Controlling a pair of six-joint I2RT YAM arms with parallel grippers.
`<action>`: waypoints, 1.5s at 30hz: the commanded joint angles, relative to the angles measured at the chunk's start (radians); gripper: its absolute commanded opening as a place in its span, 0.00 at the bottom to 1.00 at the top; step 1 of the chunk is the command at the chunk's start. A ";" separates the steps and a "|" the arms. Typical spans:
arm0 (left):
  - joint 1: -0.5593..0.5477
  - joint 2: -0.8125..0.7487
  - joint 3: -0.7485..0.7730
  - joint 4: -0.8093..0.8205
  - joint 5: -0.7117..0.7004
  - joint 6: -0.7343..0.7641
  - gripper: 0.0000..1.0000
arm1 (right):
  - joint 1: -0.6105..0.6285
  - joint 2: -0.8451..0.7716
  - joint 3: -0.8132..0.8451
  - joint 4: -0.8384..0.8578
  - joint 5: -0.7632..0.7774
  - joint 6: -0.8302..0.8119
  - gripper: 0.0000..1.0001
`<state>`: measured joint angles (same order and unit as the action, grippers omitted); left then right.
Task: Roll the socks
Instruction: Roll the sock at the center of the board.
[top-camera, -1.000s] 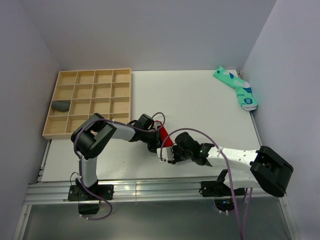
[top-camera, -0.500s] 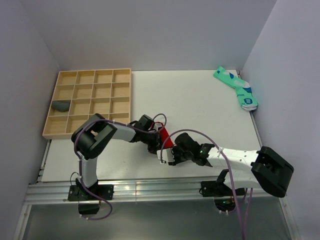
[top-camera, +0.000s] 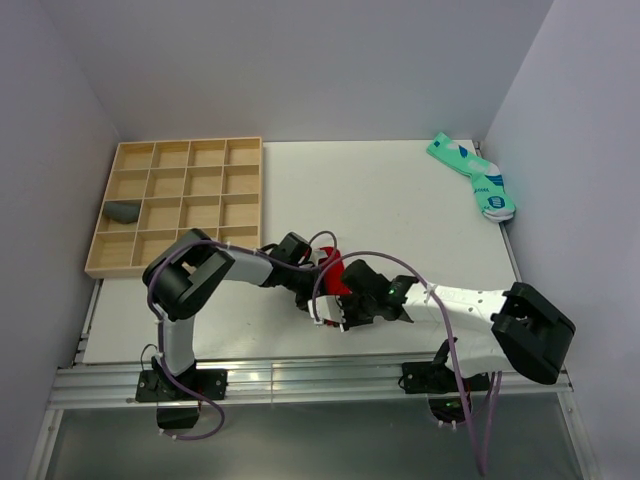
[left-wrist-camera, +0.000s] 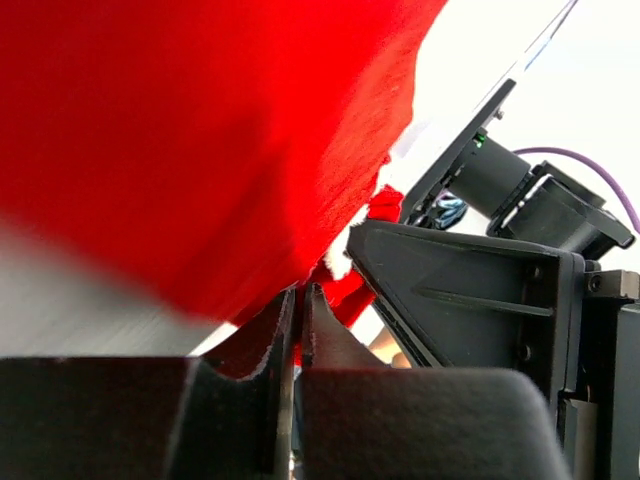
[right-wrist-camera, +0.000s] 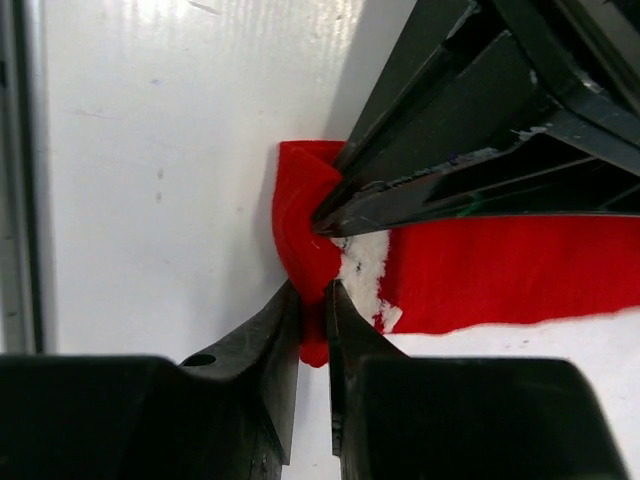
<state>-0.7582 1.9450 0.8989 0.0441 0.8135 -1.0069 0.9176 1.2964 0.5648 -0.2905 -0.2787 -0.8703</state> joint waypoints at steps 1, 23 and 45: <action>-0.007 -0.064 -0.026 0.013 -0.112 0.008 0.11 | -0.005 0.012 0.030 -0.116 -0.069 0.047 0.16; -0.185 -0.558 -0.319 0.158 -0.987 -0.061 0.26 | -0.336 0.486 0.444 -0.665 -0.456 -0.118 0.14; -0.509 -0.440 -0.279 0.434 -1.051 0.484 0.34 | -0.388 0.793 0.699 -0.898 -0.493 -0.099 0.15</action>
<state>-1.2648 1.4815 0.5880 0.4099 -0.3103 -0.6064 0.5446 2.0682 1.2385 -1.1831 -0.8139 -0.9581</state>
